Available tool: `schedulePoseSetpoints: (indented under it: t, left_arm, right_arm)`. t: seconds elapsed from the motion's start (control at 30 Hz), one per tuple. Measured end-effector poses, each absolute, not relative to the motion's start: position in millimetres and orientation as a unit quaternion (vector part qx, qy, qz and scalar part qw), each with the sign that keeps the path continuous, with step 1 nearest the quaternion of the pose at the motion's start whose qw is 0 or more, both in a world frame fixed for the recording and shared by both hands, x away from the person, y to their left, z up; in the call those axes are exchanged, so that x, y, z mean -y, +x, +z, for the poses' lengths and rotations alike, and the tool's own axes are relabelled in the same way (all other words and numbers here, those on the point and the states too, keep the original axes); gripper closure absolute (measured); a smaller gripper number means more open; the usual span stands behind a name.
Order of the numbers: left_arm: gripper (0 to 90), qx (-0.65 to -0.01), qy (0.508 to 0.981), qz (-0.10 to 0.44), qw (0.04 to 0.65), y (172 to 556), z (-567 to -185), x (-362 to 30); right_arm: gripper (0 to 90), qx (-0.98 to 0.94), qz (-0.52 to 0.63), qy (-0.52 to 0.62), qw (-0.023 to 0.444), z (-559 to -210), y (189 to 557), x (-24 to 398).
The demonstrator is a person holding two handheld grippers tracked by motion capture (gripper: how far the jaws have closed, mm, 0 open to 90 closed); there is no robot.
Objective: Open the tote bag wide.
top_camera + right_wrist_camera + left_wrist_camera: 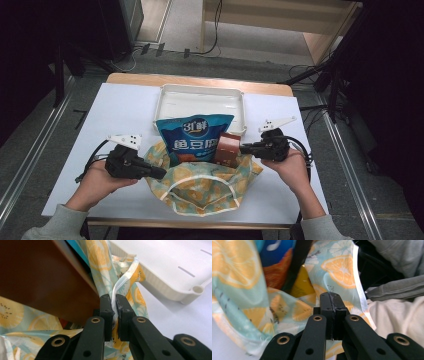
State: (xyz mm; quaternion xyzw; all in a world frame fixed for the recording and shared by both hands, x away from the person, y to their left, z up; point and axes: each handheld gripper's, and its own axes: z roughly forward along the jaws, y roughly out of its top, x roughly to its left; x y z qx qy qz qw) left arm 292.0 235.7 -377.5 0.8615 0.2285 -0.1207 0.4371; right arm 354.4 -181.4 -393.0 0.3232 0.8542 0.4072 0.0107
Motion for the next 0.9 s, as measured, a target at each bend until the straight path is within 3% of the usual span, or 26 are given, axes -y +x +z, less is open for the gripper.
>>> schedulePoseSetpoints:
  t: [0.9]
  left_arm:
    - [90.0, -0.266, 0.862, -0.120, 0.414, 295.6, -422.8, -234.0]
  right_arm:
    - [89.2, -0.844, 0.406, 0.350, -0.013, -430.8, 357.8, 181.1]
